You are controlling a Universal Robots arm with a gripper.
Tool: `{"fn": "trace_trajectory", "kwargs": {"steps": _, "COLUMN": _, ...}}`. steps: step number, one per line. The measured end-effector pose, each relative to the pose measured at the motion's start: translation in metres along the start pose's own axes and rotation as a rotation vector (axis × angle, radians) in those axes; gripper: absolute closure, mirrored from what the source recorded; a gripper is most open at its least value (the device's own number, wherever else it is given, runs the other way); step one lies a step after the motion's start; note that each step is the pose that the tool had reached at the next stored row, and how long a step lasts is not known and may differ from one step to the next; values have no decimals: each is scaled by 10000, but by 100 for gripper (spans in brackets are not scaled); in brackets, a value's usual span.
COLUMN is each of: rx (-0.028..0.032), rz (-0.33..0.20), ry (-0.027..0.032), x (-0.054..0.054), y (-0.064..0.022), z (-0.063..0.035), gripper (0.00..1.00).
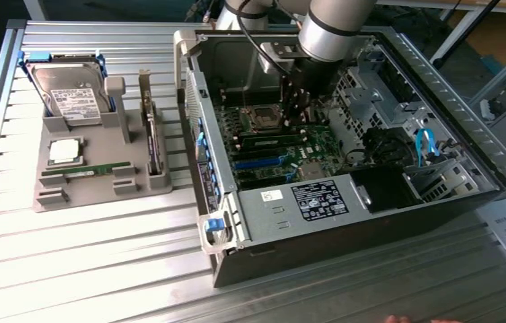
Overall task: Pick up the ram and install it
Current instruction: 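Press down the ram until it locks into place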
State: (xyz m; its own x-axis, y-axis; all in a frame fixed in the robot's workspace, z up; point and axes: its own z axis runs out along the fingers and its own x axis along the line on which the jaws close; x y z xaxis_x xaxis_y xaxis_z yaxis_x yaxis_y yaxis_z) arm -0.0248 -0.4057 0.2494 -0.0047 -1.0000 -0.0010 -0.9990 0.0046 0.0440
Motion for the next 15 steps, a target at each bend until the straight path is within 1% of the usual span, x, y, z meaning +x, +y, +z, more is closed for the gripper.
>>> {"fn": "trace_trajectory", "kwargs": {"steps": 3, "rx": 49, "rz": 0, "ry": -1, "x": -1, "y": 105, "z": 5, "gripper": 90}}
{"fn": "trace_trajectory", "kwargs": {"steps": 5, "rx": 70, "rz": 0, "ry": -1, "x": -1, "y": 148, "z": 6, "gripper": 90}}
{"fn": "trace_trajectory", "kwargs": {"steps": 6, "rx": 96, "rz": 0, "ry": -2, "x": -1, "y": 198, "z": 9, "gripper": 90}}
{"fn": "trace_trajectory", "kwargs": {"steps": 8, "rx": 127, "rz": 0, "ry": -1, "x": -1, "y": 261, "z": 11, "gripper": 90}}
{"fn": "trace_trajectory", "kwargs": {"steps": 13, "rx": 178, "rz": 0, "ry": -2, "x": -3, "y": 367, "z": 16, "gripper": 90}}
{"fn": "trace_trajectory", "kwargs": {"steps": 15, "rx": 228, "rz": 0, "ry": -1, "x": -6, "y": 443, "z": 19, "gripper": 90}}
